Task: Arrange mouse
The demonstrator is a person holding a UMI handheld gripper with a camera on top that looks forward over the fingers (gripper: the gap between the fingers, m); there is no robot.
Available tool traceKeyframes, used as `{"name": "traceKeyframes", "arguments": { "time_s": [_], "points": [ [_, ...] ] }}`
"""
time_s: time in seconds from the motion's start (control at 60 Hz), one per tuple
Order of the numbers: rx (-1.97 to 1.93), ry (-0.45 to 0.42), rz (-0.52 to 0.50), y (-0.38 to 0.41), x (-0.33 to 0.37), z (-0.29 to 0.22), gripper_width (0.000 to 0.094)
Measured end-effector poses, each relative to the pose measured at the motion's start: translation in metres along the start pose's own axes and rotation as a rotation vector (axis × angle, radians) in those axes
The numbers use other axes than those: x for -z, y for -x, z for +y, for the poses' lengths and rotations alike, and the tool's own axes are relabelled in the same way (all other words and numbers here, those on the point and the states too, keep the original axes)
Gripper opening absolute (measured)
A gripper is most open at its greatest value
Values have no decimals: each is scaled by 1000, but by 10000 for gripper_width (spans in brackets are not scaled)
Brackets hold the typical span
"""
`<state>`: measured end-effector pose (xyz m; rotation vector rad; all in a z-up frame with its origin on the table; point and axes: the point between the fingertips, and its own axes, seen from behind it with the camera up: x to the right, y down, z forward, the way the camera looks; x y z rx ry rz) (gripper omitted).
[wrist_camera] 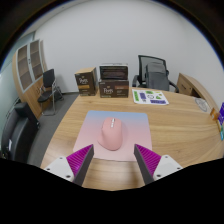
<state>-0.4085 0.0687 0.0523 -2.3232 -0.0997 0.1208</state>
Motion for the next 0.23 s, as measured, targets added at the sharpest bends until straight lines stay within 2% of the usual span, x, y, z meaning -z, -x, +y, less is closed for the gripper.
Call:
{"name": "traceKeyframes", "arguments": {
  "time_s": [0.233],
  "points": [
    [-70,-77,-118,-16,151,46,836]
  ]
}}
